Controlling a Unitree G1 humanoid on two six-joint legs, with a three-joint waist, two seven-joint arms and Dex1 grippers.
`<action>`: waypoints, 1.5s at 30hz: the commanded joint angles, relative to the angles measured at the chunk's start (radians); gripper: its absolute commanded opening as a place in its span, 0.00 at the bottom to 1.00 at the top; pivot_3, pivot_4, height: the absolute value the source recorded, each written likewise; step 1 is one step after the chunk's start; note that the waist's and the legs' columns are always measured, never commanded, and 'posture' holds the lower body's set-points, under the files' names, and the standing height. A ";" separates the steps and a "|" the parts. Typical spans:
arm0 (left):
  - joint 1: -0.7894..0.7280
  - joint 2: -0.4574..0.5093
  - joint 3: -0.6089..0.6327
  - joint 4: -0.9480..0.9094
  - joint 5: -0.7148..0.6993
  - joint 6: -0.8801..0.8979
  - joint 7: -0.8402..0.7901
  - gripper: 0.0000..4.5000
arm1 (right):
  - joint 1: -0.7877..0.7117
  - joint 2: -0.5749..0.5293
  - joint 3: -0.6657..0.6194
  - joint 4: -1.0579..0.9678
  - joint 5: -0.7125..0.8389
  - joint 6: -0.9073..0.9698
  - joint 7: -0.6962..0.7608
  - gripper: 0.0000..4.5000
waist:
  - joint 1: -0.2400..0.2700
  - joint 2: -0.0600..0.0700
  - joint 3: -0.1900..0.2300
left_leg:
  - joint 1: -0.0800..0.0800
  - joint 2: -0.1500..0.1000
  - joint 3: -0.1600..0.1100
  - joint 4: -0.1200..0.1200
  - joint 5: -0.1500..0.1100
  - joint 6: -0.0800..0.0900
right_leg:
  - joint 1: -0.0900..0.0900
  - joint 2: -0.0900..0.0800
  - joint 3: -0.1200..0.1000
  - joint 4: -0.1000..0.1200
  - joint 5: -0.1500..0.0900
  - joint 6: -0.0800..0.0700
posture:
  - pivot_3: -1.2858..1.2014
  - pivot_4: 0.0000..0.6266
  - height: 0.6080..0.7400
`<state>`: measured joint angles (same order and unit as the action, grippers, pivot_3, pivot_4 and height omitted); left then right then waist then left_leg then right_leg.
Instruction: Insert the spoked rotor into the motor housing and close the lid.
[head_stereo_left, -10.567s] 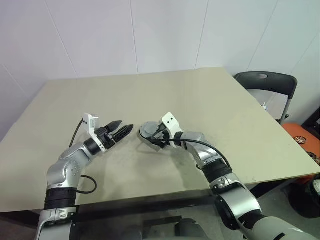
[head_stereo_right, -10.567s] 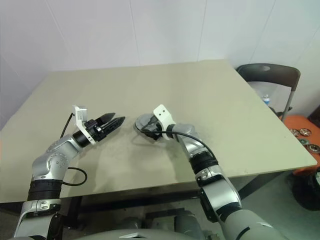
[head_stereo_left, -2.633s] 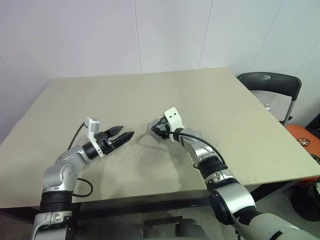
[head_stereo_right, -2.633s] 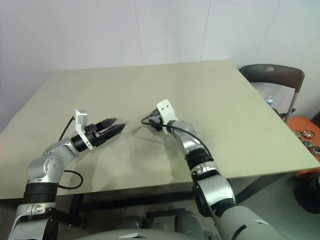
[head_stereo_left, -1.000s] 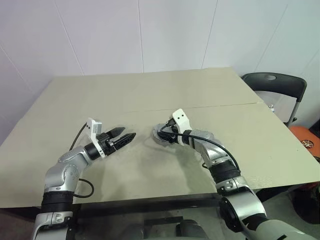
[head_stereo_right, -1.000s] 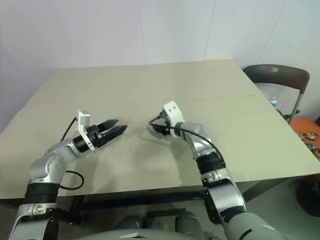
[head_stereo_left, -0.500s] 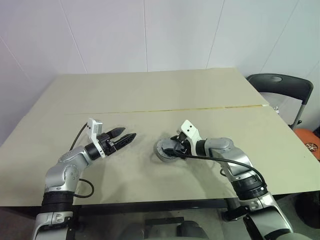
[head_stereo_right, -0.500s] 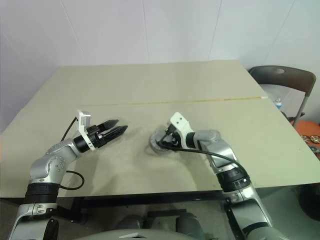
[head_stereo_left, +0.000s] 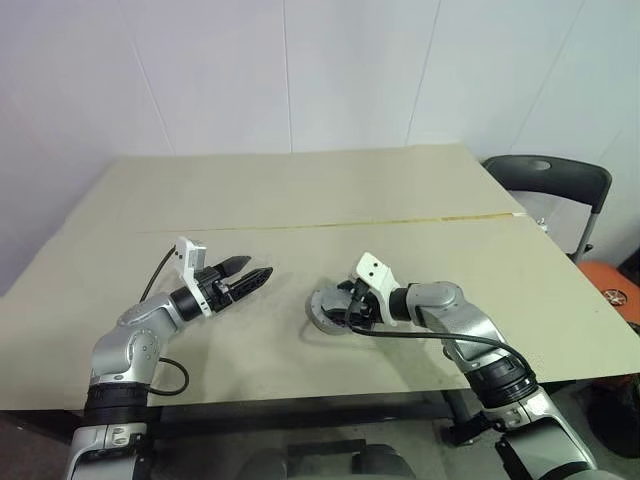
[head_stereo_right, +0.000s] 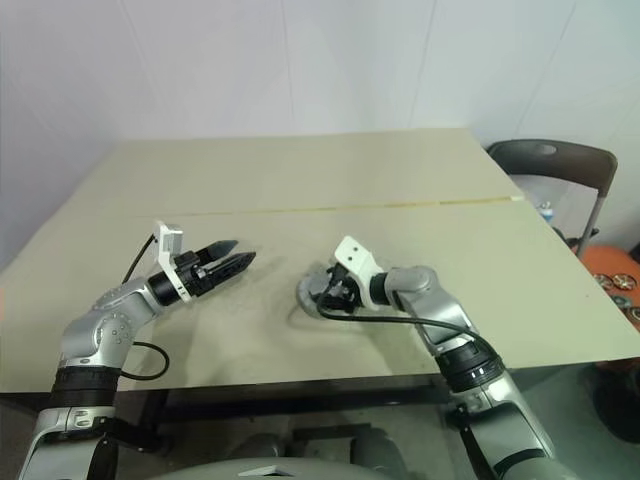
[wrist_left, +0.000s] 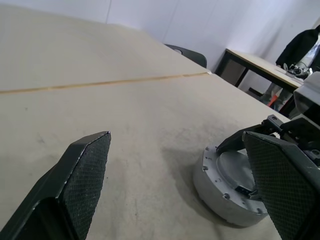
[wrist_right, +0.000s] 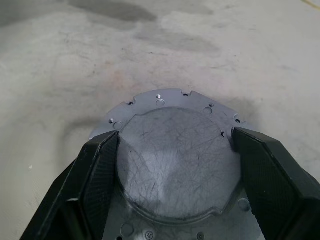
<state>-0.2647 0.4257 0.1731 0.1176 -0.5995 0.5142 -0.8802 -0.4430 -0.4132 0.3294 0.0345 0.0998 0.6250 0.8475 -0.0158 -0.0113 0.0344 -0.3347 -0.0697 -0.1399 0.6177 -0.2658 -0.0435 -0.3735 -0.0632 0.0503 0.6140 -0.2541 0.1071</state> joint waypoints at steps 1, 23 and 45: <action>-0.006 -0.003 0.002 -0.024 -0.004 -0.014 -0.003 1.00 | 0.031 -0.030 0.082 0.101 -0.073 0.034 -0.008 0.71 | 0.000 -0.001 -0.001 | 0.000 0.000 0.000 0.000 0.000 0.000 | 0.000 0.000 0.000 0.000 0.000 0.000 | 0.52 0.00 1.00; -0.142 -0.143 -0.194 0.117 0.086 -0.058 -0.087 0.64 | 0.003 -0.015 0.083 0.143 -0.064 0.027 -0.009 0.71 | -0.001 -0.003 -0.003 | 0.000 0.000 -0.001 0.000 0.000 0.000 | 0.000 0.000 0.000 0.000 0.000 0.000 | 0.52 0.00 1.00; -0.227 -0.108 -0.490 0.366 0.468 -0.214 -0.145 0.01 | -0.008 0.009 0.033 0.129 -0.036 0.043 -0.049 0.71 | -0.006 0.007 -0.009 | -0.003 0.003 -0.002 0.006 -0.001 0.000 | 0.001 -0.001 -0.008 -0.006 0.000 0.000 | 0.52 0.00 1.00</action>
<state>-0.5179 0.3042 -0.2612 0.4354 -0.1963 0.2768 -1.0230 -0.4726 -0.3988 0.3445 0.0932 0.1016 0.6157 0.8332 -0.0215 -0.0043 0.0250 -0.3387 -0.0629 -0.1417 0.6243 -0.2663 -0.0439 -0.3725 -0.0638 0.0396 0.6038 -0.2545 0.1072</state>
